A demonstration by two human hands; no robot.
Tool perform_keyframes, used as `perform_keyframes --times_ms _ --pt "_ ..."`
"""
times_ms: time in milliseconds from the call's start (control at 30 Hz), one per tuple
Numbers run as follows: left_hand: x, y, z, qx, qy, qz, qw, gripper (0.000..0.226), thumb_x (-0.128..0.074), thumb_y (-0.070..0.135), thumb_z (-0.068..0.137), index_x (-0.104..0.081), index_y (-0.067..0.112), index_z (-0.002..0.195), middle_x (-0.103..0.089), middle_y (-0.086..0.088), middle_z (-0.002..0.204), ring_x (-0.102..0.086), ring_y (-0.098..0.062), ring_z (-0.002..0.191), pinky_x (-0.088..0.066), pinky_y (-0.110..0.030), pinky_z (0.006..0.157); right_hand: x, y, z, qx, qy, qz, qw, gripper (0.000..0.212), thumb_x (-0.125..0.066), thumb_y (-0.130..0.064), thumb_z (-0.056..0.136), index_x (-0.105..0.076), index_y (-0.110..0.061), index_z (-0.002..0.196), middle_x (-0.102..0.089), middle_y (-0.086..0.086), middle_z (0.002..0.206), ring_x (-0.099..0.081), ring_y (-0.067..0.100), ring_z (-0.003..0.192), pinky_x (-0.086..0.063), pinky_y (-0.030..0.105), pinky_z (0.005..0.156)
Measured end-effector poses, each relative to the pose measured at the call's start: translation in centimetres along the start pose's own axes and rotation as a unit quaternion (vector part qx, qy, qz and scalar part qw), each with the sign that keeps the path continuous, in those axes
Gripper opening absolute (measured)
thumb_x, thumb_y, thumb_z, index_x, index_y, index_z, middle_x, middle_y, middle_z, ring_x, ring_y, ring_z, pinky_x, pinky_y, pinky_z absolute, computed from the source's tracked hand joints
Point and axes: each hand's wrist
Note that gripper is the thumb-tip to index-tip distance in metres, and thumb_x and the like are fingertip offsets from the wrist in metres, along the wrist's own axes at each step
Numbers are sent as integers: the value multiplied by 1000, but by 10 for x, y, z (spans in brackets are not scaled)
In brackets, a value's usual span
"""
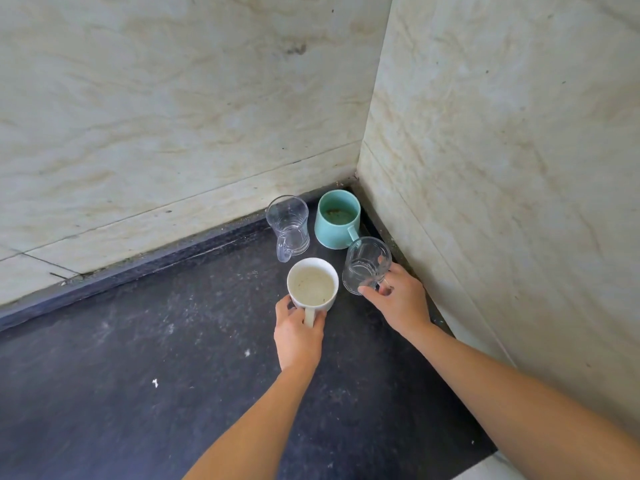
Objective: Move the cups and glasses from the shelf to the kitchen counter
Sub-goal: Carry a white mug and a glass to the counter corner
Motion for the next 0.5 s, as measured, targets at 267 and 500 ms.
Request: perform_keyframes --times_ms 267,500 --pt "16 -1 -6 -31 -35 69 997 26 -69 36 80 -59 11 83 -49 2 124 -58 -18 91 -46 -29 70 17 -5 -4 -30 -37 -26 999 34 -68 -49 75 -56 -22 92 -56 -7 102 -57 11 78 -50 30 65" --pt "75 19 -24 -83 10 163 983 32 -59 52 83 -53 20 80 -47 7 125 -58 -15 89 -49 -31 67 65 -48 -8 2 9 -134 991 56 -61 -54 79 -47 -21 122 -54 -1 121 -56 21 102 -50 36 76"
Point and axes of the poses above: each hand's wrist, its own z-axis towards the middle knuckle, its own x-axis out of the back of the hand, y = z × x
